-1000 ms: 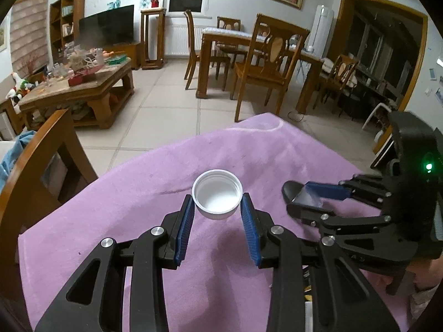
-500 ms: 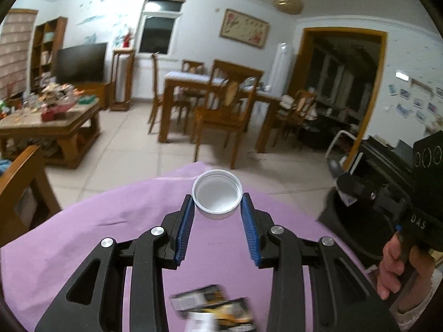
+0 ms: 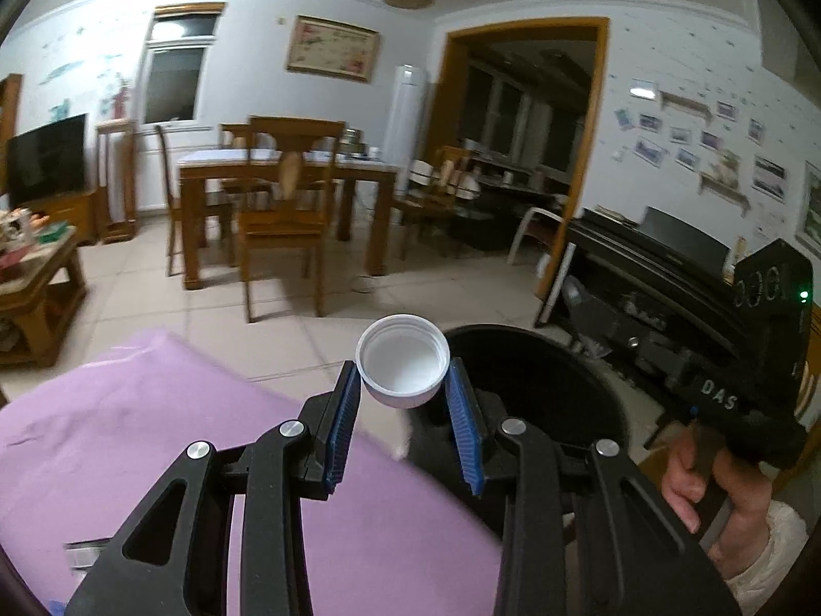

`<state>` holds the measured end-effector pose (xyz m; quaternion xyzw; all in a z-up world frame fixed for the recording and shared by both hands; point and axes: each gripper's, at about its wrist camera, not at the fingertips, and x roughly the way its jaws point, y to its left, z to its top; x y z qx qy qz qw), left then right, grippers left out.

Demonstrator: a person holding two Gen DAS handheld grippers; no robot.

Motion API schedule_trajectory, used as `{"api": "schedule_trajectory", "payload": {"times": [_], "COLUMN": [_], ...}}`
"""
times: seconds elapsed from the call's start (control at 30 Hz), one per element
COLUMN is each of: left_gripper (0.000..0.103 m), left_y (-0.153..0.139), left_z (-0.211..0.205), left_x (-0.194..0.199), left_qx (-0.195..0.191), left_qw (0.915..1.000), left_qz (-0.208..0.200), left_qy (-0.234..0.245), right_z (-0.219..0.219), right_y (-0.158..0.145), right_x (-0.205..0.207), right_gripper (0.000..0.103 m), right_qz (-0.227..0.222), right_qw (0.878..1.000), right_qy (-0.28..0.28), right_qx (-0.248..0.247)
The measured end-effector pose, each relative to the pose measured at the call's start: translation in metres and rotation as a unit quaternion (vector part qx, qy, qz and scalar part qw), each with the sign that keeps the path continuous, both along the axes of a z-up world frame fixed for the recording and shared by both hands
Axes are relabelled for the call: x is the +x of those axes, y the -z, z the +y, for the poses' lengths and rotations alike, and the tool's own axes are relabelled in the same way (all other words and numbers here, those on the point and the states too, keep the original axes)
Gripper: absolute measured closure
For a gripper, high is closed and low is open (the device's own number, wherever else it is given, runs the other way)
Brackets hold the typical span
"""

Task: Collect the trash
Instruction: 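Carry the bottle cap and clear container over the black bin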

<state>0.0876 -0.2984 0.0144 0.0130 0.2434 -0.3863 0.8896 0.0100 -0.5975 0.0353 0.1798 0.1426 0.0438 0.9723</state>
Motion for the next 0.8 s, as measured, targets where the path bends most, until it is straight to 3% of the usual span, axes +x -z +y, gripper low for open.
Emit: {"api": "schedule_trajectory", "payload": {"times": [0.17,0.33,0.8], "left_gripper": [0.069,0.069,0.069], "left_y": [0.009,0.025,0.056], "left_z": [-0.052,-0.086,-0.128], "left_x": [-0.013,-0.02,-0.021], "left_qx": [0.0,0.008,0.043], "left_qw": [0.9994,0.9984,0.9967], "left_qz": [0.003,0.014,0.04], "left_qy": [0.036,0.055,0.056], "right_z": [-0.07,-0.113,-0.132], "right_y": [0.016,0.037,0.087], "right_x": [-0.033,-0.05,-0.033], "right_gripper": [0.063,0.063,0.063], "right_qz": [0.003,0.012,0.041], "right_qw": [0.999,0.996,0.993], "right_qy": [0.047,0.07,0.077], "right_qx": [0.026,0.048,0.085]}}
